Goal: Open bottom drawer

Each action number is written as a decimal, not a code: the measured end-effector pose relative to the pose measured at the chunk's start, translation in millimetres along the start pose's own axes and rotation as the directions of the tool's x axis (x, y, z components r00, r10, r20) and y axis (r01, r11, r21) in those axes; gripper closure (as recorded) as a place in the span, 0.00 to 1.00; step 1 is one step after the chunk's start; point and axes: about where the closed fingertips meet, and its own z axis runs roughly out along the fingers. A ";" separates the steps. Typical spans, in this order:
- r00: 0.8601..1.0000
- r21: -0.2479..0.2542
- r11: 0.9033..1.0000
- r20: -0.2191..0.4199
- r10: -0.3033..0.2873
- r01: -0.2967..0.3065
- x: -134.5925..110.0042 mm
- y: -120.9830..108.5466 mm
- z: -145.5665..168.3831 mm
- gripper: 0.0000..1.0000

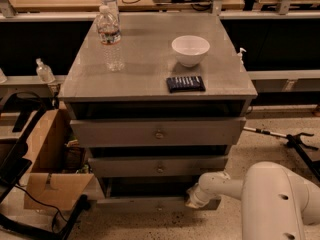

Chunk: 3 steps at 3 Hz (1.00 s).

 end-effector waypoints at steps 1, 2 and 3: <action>1.000 0.000 1.000 0.000 0.000 0.000 -0.1 0.0 -0.2 1.00; 1.000 0.000 1.000 0.000 0.000 0.000 -0.1 0.0 -0.2 1.00; 1.000 0.000 1.000 0.000 0.000 0.000 -0.1 0.1 -0.2 1.00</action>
Offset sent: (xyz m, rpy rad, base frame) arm -0.4172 -0.0249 0.0810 0.1215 0.8431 0.1710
